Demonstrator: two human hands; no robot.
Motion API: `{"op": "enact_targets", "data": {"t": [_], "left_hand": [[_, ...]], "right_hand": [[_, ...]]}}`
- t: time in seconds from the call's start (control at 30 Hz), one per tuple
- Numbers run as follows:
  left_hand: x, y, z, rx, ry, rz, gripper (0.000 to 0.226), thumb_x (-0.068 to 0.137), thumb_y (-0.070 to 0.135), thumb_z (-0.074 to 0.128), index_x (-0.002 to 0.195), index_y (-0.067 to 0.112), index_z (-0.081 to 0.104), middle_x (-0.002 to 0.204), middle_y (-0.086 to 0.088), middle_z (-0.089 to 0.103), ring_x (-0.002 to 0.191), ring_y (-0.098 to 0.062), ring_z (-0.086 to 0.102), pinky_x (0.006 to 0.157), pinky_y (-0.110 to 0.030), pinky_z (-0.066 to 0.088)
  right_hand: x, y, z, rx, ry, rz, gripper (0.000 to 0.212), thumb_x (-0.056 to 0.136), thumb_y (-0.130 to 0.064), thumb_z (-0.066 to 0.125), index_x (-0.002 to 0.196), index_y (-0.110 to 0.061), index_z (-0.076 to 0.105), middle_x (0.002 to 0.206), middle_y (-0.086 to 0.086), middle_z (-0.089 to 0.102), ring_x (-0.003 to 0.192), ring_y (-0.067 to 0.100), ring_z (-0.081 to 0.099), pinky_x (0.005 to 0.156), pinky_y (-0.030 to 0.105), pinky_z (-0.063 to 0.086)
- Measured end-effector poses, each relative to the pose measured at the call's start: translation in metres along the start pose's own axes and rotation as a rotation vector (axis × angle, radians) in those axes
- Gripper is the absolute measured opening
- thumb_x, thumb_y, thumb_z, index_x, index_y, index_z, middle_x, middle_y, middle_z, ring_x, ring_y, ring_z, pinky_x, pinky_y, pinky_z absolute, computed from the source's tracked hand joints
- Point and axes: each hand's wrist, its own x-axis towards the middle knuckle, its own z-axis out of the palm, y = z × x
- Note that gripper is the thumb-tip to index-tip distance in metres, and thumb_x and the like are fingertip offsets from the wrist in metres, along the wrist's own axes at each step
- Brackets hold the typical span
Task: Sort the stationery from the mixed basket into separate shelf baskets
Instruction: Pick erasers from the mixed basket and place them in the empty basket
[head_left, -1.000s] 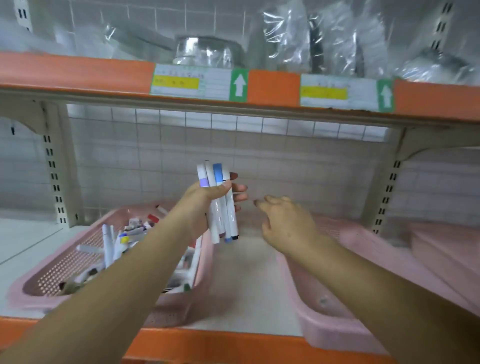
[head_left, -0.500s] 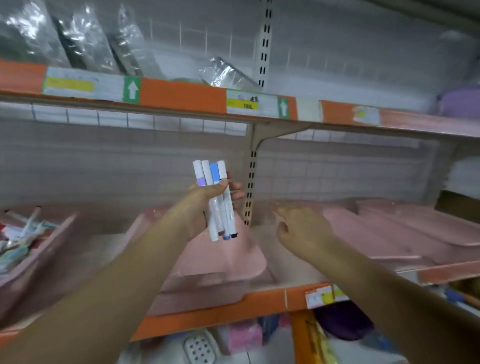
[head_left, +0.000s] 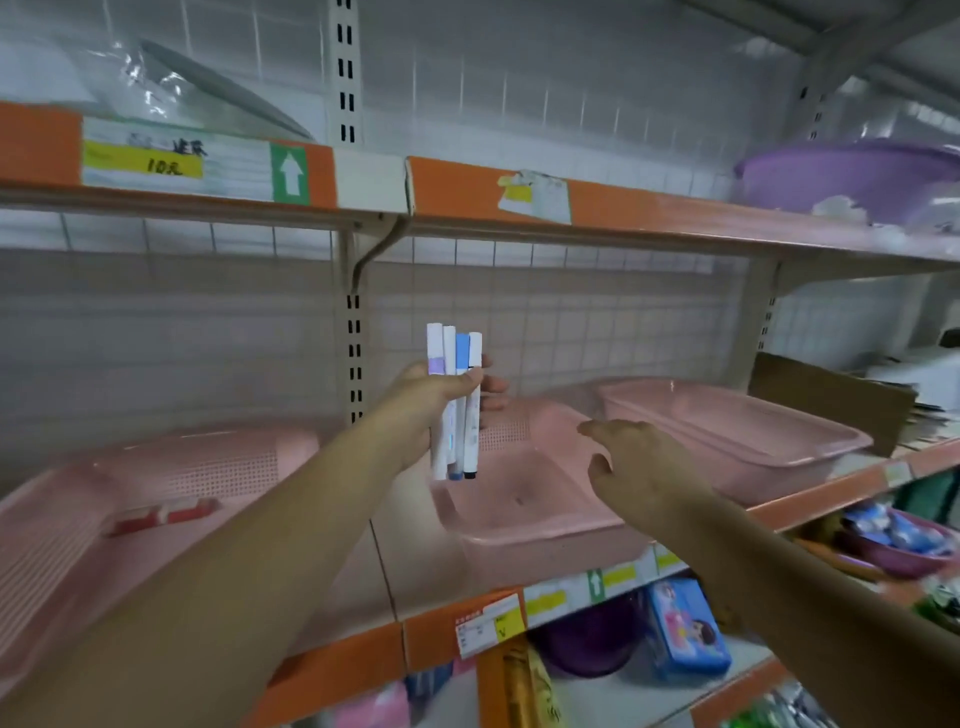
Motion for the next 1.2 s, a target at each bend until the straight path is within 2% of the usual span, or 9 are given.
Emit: {"op": "enact_targets", "data": {"t": [0.2,0.3,0.4,0.53,0.67,0.77,0.83,0.93,1.2], "left_hand": [[0.058,-0.024,0.01,0.393,-0.037,-0.001,0.011,0.092,0.008,0.054,0.1,0.009,0.061,0.086,-0.007,0.07,0.069,-0.014,0.069,0.069,-0.026,0.053],[0.086,-0.035,0.014,0.556,-0.029,-0.015,0.008,0.092,0.007,0.053,0.098,0.008,0.058,0.081,-0.006,0.068,0.06,-0.01,0.064,0.053,-0.016,0.049],[0.112,-0.049,0.018,0.726,-0.029,-0.062,0.013,0.092,0.005,0.051,0.104,0.003,0.057,0.092,-0.014,0.067,0.06,-0.012,0.06,0.042,-0.009,0.042],[0.138,-0.066,0.019,0.881,-0.045,-0.103,0.019,0.09,0.007,0.05,0.106,0.001,0.057,0.091,-0.01,0.067,0.066,-0.016,0.062,0.061,-0.02,0.048],[0.159,-0.078,0.018,1.072,-0.031,-0.139,0.005,0.089,0.006,0.051,0.087,0.007,0.055,0.086,-0.012,0.063,0.066,-0.02,0.062,0.063,-0.025,0.045],[0.172,-0.085,0.015,1.295,-0.031,-0.15,0.011,0.089,0.008,0.051,0.095,0.006,0.059,0.098,-0.017,0.062,0.09,-0.032,0.062,0.072,-0.029,0.043],[0.177,-0.095,0.013,1.357,-0.029,-0.192,0.019,0.088,0.009,0.051,0.105,0.004,0.059,0.104,-0.016,0.063,0.088,-0.03,0.062,0.075,-0.031,0.047],[0.183,-0.113,0.008,1.458,-0.063,-0.216,0.015,0.087,0.011,0.052,0.1,0.007,0.059,0.103,-0.015,0.065,0.083,-0.028,0.06,0.071,-0.032,0.045],[0.2,-0.147,0.018,1.6,-0.11,-0.254,0.025,0.093,0.011,0.048,0.116,0.011,0.057,0.121,-0.011,0.058,0.109,-0.028,0.055,0.082,-0.028,0.04]], "right_hand": [[0.06,0.018,0.024,0.017,-0.031,-0.045,0.045,0.089,-0.016,0.041,0.133,-0.023,0.049,0.132,0.002,0.055,0.115,0.024,0.054,0.093,0.032,0.046],[0.094,0.024,0.034,-0.005,-0.071,-0.054,0.043,0.089,-0.016,0.042,0.13,-0.022,0.051,0.131,0.004,0.055,0.115,0.026,0.054,0.093,0.033,0.047],[0.121,0.031,0.045,-0.063,-0.118,-0.06,0.041,0.089,-0.017,0.042,0.129,-0.022,0.053,0.131,0.004,0.055,0.116,0.025,0.053,0.089,0.032,0.045],[0.146,0.036,0.056,-0.114,-0.178,-0.11,0.034,0.09,-0.017,0.042,0.121,-0.019,0.056,0.125,0.004,0.057,0.111,0.024,0.055,0.077,0.026,0.04],[0.172,0.041,0.07,-0.111,-0.238,-0.2,0.027,0.089,-0.018,0.043,0.11,-0.015,0.06,0.118,0.005,0.059,0.107,0.024,0.056,0.071,0.025,0.038],[0.188,0.047,0.079,-0.069,-0.288,-0.303,0.032,0.088,-0.017,0.046,0.118,-0.016,0.059,0.122,0.006,0.059,0.11,0.025,0.055,0.082,0.028,0.045],[0.194,0.051,0.083,-0.046,-0.314,-0.396,0.037,0.089,-0.012,0.047,0.124,-0.017,0.057,0.124,0.006,0.059,0.111,0.024,0.055,0.091,0.029,0.045],[0.196,0.06,0.089,-0.061,-0.322,-0.492,0.038,0.091,-0.011,0.043,0.125,-0.022,0.057,0.126,0.0,0.058,0.115,0.021,0.052,0.095,0.027,0.041],[0.198,0.076,0.12,-0.044,-0.407,-0.498,0.036,0.091,-0.017,0.043,0.124,-0.025,0.058,0.122,0.007,0.057,0.109,0.024,0.054,0.092,0.037,0.046]]}}
